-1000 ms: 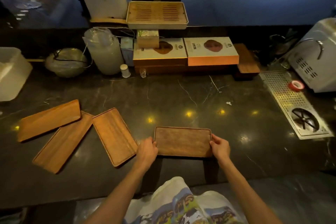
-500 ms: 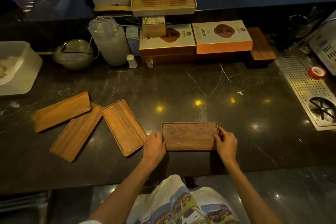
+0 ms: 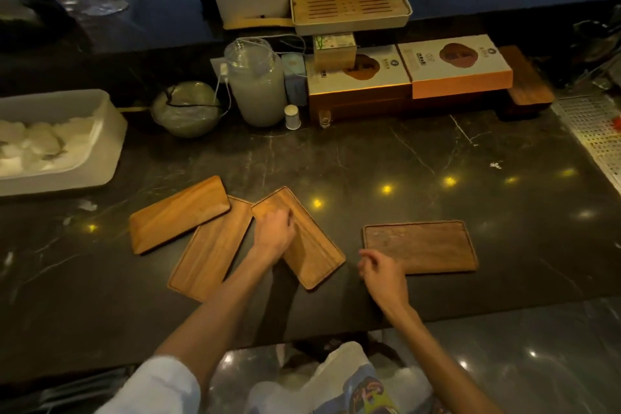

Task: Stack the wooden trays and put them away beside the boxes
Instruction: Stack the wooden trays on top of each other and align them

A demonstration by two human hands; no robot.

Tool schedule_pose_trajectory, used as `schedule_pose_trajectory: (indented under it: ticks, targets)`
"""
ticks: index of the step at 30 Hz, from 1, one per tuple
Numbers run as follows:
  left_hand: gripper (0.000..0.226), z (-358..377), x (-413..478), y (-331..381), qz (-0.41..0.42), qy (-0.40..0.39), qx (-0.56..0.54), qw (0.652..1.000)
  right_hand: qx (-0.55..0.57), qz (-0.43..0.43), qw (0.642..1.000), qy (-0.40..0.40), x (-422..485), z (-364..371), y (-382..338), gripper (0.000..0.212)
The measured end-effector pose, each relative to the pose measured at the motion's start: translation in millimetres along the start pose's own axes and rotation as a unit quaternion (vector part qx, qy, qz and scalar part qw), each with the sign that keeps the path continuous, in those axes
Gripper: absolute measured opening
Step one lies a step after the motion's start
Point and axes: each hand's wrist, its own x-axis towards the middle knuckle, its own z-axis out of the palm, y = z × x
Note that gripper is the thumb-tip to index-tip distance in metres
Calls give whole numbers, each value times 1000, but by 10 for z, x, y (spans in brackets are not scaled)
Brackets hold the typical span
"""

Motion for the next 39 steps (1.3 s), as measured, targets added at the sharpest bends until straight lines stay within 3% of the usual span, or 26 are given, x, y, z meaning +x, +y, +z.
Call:
schedule_pose_trajectory:
  ticks: [4,7,11,15,21,28,32,39]
  targets:
    - [40,-198,456,-435,-2,-53,41,998,-62,138,987,-63,-99,531,-103,35]
    - [51,-222,656,-642,8,-102,30,994,47,208,976,-43,-134,802,-135,39]
    - [54,-210,710,-794,21,-101,35,994,241,271,932,8,-142,1051,-274,27]
    - [43,-248,759,-834,27,-87,2,996,280,304,910,26,-104,1092,-340,18]
    - [26,-372,727,-809,-12,-23,-92,995,262,281,923,10,-72,818,-280,15]
    - [21,-329,382,-622,-9,-42,-164,985,213,201,956,1,56,149,-27,15]
    - [34,-60,131,-229,-12,-66,-192,979,122,162,979,1,205,-410,312,13]
    - [33,658,-219,776,-72,-70,-209,973,8,105,994,-39,640,-1474,1092,14]
